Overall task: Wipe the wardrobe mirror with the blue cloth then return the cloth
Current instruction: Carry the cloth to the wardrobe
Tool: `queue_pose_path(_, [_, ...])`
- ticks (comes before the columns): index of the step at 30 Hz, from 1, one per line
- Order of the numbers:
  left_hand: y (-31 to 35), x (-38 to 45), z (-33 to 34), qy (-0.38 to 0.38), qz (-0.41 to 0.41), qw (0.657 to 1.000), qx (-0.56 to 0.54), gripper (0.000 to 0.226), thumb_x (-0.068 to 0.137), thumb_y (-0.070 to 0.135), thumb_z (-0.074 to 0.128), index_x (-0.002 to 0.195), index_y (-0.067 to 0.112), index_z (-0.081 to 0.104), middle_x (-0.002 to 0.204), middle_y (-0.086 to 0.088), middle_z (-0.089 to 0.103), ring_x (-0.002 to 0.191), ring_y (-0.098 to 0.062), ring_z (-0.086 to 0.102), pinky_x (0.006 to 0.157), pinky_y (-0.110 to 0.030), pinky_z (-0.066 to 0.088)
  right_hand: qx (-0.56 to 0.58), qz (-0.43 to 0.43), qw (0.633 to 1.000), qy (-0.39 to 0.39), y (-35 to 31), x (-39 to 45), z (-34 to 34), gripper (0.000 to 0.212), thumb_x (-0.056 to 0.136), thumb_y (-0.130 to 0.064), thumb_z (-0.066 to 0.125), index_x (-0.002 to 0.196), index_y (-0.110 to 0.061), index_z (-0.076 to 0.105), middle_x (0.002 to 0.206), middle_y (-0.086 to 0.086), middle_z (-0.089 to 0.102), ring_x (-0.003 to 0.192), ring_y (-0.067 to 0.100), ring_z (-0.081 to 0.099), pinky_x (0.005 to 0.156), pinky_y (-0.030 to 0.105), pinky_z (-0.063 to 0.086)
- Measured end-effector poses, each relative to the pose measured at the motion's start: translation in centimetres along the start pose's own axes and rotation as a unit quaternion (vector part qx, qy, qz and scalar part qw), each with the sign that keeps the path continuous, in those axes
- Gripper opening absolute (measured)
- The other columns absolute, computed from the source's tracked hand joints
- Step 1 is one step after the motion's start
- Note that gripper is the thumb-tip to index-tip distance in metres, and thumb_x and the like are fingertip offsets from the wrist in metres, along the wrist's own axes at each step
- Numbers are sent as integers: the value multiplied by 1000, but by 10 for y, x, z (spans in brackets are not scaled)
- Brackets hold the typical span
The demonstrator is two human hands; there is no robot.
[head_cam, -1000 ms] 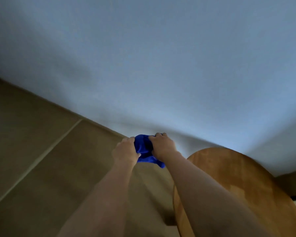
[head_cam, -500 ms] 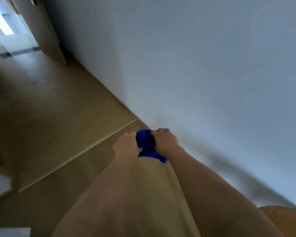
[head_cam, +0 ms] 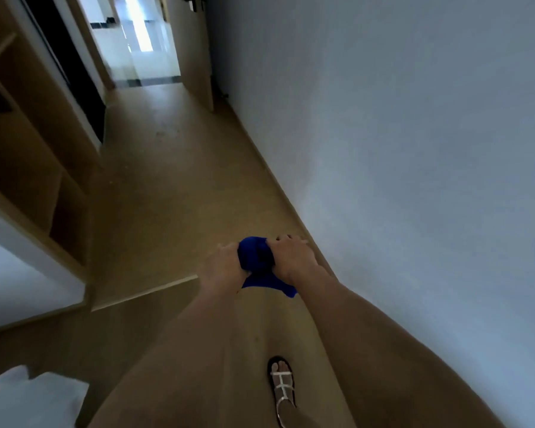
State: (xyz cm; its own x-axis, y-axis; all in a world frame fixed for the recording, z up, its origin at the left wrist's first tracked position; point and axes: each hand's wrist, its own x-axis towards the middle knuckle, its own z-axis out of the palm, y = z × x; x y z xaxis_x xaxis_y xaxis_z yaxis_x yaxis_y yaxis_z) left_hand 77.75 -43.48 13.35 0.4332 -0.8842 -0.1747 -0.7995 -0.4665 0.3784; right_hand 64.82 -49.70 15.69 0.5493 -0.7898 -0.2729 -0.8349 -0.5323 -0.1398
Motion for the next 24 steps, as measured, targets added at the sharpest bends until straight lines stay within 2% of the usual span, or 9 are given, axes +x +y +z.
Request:
queue_pose_path(4, [4, 59, -14, 32, -45, 998, 13, 33, 76, 35, 69, 104, 24, 57, 94, 4, 59, 80, -15, 56, 61, -29, 43, -18, -51, 999, 3, 7, 74, -25, 49, 88, -16, 58, 134, -19, 41, 128, 8, 48, 120, 28, 42, 86, 37, 47])
queue_pose_path(8, [9, 116, -32, 39, -96, 994, 24, 32, 76, 36, 66, 105, 26, 56, 97, 4, 59, 85, -19, 60, 63, -32, 49, -13, -94, 996, 4, 10, 140, -49, 48, 89, -16, 57, 134, -19, 41, 129, 7, 47, 122, 27, 41, 91, 37, 48])
queue_pose_path(14, [6, 180, -50, 45, -158, 986, 34, 33, 75, 41, 68, 104, 28, 56, 97, 5, 58, 82, -16, 60, 58, -30, 47, -33, -146, 989, 2, 4, 218, -72, 44, 89, -16, 56, 131, -18, 44, 129, 7, 47, 124, 27, 40, 91, 37, 47])
queue_pose_path(20, [-5, 240, -56, 56, -182, 981, 34, 36, 78, 41, 68, 109, 28, 54, 100, 5, 58, 86, -17, 60, 62, -31, 49, -50, -165, 985, -4, -9, 292, -80, 42, 88, -19, 58, 128, -19, 44, 126, 5, 49, 119, 26, 43, 89, 37, 48])
queue_pose_path(24, [-23, 288, -67, 66, -197, 978, 25, 34, 78, 39, 68, 107, 27, 55, 97, 6, 57, 82, -16, 59, 60, -30, 47, -54, -174, 983, -4, -26, 345, -87, 42, 87, -21, 58, 127, -21, 44, 125, 5, 50, 118, 25, 44, 86, 37, 49])
